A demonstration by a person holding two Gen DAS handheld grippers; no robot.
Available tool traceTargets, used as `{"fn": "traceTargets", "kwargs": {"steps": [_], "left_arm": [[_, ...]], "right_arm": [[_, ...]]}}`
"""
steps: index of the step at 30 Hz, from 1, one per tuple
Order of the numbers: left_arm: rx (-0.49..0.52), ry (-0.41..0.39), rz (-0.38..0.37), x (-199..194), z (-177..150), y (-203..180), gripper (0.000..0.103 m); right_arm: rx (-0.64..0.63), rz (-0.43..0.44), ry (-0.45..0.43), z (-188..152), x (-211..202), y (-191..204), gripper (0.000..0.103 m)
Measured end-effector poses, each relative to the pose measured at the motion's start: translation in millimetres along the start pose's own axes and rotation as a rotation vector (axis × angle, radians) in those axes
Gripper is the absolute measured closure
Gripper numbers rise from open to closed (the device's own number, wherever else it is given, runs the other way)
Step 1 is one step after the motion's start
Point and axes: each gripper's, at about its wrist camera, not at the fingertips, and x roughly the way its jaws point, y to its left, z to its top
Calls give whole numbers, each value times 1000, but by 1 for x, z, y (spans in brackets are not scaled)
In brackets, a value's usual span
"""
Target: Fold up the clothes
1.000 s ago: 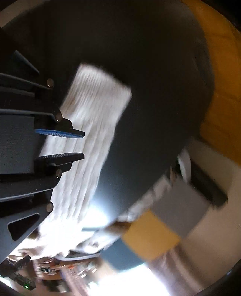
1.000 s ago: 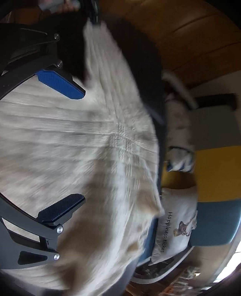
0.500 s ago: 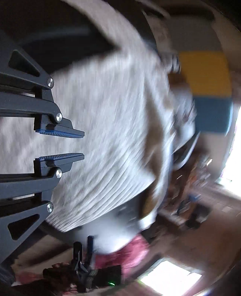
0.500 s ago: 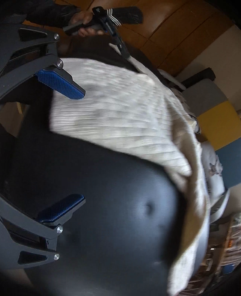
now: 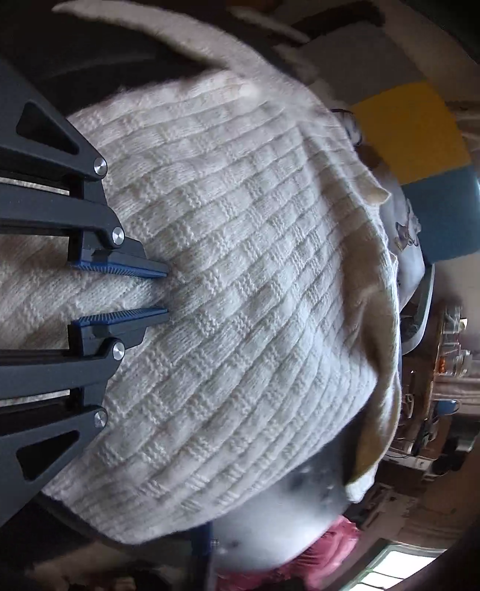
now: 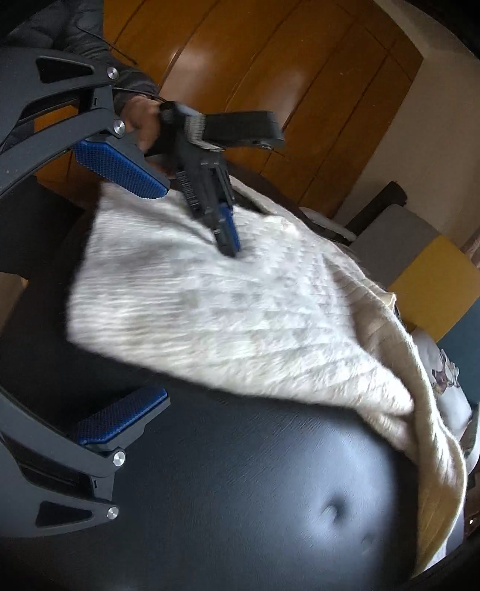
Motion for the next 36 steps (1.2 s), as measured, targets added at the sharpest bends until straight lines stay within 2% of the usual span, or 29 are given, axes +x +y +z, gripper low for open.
{"fn": "traceTargets", "kwargs": {"steps": [3, 6, 10, 15, 19, 22, 25, 29, 31, 33, 34, 35, 36], "left_arm": [[-34, 2, -29, 0, 0, 6, 85], [-102, -3, -127, 0, -3, 24, 86], [-241, 15, -291, 5, -6, 57, 93], [-415, 33, -520, 18, -20, 99, 101], [-408, 18, -537, 17, -24, 100, 101], [-422, 15, -559, 19, -27, 106, 101], [-420, 13, -567, 21, -25, 110, 101], [-425, 11, -596, 25, -26, 114, 101], [-429, 13, -606, 26, -26, 116, 101], [-424, 12, -604, 25, -26, 117, 101], [-424, 12, -600, 25, -26, 116, 101], [-424, 12, -597, 25, -26, 116, 101], [-424, 12, -594, 24, -26, 115, 101]], "right_arm": [[19, 48, 3, 11, 9, 4, 0], [-26, 137, -10, 18, 9, 26, 0], [-111, 212, 0, 26, 16, 55, 0], [-71, 298, 24, 46, 44, 57, 0], [-10, 331, 40, 62, 61, 49, 0], [-57, 281, 56, 66, 60, 55, 0], [-98, 206, 50, 62, 35, 53, 0], [-157, -107, 53, 39, 0, 37, 0], [-205, -243, 112, 23, -2, 34, 0], [-278, -356, 156, 9, 4, 38, 6], [-331, -404, 163, 3, 9, 43, 17], [-363, -428, 164, -1, 14, 46, 25], [-373, -433, 162, -3, 18, 48, 25]]}}
